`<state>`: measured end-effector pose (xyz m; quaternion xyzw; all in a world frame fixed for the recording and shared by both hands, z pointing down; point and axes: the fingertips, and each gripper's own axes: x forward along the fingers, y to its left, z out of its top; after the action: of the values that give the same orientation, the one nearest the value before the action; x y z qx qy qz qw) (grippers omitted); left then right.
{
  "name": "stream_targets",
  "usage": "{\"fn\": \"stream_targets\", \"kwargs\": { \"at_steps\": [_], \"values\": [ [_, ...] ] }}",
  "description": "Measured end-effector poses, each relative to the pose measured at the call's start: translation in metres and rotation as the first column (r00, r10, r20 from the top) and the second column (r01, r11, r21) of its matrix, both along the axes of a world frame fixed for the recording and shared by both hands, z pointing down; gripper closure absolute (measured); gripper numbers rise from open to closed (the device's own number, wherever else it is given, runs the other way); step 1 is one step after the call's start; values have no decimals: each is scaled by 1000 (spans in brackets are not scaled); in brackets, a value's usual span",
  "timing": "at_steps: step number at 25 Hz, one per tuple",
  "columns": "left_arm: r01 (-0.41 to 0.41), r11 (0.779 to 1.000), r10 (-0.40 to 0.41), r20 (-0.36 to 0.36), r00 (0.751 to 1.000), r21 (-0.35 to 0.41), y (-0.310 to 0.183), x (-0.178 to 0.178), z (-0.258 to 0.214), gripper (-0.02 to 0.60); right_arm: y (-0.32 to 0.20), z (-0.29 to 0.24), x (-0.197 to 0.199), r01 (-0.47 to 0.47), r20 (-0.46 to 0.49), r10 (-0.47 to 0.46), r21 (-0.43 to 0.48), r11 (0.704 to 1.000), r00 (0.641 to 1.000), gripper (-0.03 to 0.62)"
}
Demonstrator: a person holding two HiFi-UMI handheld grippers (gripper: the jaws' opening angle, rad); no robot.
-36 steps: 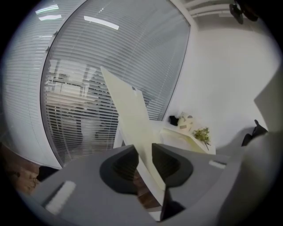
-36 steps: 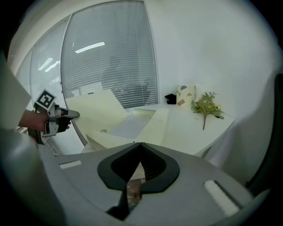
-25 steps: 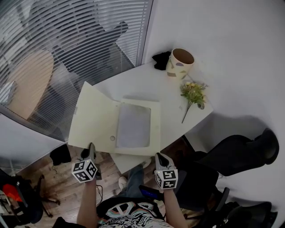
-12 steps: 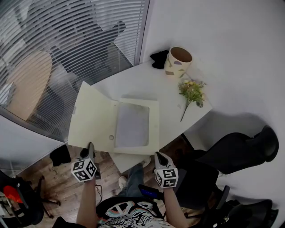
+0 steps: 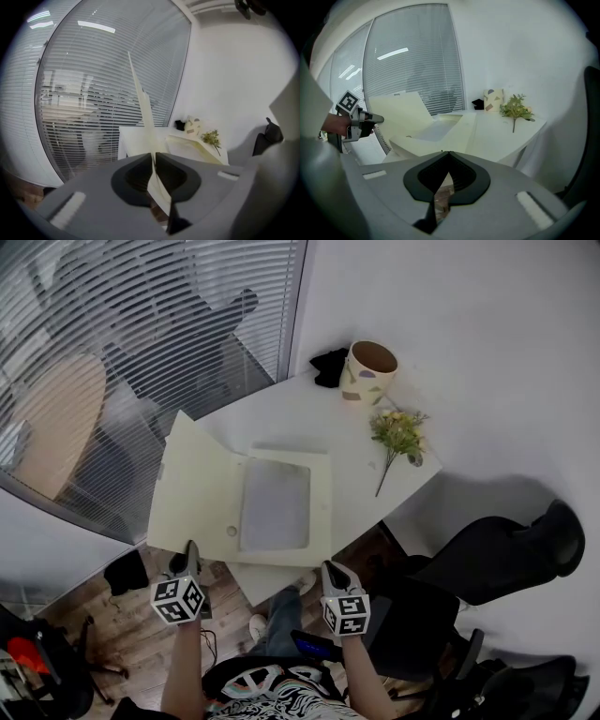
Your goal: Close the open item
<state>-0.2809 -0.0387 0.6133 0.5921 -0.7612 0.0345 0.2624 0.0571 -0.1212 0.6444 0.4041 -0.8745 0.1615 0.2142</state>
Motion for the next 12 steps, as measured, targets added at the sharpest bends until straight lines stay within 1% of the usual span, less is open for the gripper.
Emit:
{"fn": "stream_targets", "kwargs": {
  "at_steps": [4,12],
  "values": [
    [-20,1000,20,5,1000,11,-5,4,-2,508,0,1,-1,-2,-5,2,21,1000,1000,594],
    [-50,998,50,13,999,24,-11,8,-7,512,-2,1,-1,-13,9,13,11,1000,1000,594]
  ]
}}
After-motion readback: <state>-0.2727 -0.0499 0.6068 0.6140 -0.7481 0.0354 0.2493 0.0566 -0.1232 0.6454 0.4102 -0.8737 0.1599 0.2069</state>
